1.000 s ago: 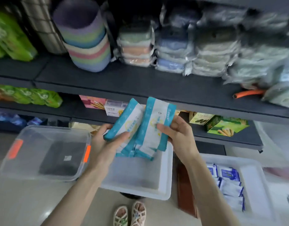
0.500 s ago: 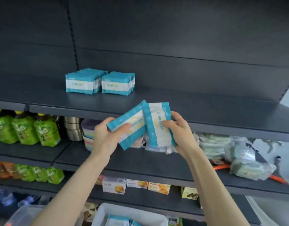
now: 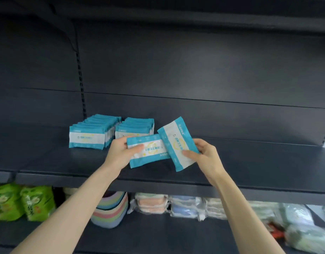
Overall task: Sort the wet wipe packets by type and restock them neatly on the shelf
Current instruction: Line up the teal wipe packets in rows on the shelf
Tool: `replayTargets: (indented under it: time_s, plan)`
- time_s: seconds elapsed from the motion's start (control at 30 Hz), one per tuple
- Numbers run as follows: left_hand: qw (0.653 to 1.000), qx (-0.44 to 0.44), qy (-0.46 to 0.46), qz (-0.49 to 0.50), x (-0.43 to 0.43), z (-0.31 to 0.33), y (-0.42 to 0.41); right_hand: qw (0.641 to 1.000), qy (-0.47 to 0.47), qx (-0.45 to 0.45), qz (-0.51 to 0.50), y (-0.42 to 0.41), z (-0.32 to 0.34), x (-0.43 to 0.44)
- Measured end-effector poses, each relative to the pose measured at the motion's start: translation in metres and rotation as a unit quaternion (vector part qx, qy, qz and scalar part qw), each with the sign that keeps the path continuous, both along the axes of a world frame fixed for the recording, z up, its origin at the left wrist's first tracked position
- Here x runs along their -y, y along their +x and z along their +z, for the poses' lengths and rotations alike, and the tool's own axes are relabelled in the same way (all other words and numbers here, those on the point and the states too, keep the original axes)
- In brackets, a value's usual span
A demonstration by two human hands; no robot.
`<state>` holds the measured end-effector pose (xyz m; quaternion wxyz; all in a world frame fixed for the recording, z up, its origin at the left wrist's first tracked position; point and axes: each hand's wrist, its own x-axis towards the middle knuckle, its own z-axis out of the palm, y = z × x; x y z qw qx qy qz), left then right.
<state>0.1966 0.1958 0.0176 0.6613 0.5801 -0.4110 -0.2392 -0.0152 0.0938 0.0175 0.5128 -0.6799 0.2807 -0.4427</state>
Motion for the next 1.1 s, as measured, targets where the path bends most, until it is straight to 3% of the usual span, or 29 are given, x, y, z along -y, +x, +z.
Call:
replayTargets:
  time_s: [0.17, 0.33, 0.5, 0.57, 0.8, 0.97, 1.1]
  plan:
    - [0.997, 0.069, 0.035, -0.01, 0.058, 0.006, 0.023, 0.998, -0.017, 0.002, -0.062, 0.032, 0.003, 0.037]
    - [0.997, 0.013, 0.044, -0.059, 0.114, 0.001, 0.02, 0.995, 0.003, 0.014, -0.103, 0.042, 0.008, 0.076]
    - [0.991, -0.11, 0.041, -0.07, 0.16, 0.002, 0.014, 0.991, 0.004, 0.031, -0.13, 0.04, 0.015, 0.124]
    - [0.993, -0.09, 0.048, -0.055, 0.177, 0.002, 0.01, 0.991, -0.004, 0.02, -0.129, 0.04, 0.017, 0.143]
    - [0.998, -0.041, 0.052, 0.024, 0.216, -0.019, 0.001, 0.983, -0.069, -0.08, -0.153, 0.055, 0.017, 0.218]
    - [0.991, -0.021, 0.122, 0.055, 0.225, -0.035, -0.003, 0.957, -0.152, -0.195, -0.151, 0.091, 0.007, 0.248]
    - [0.984, 0.014, 0.155, 0.085, 0.227, -0.037, 0.0, 0.947, -0.172, -0.235, -0.134, 0.111, 0.0, 0.255]
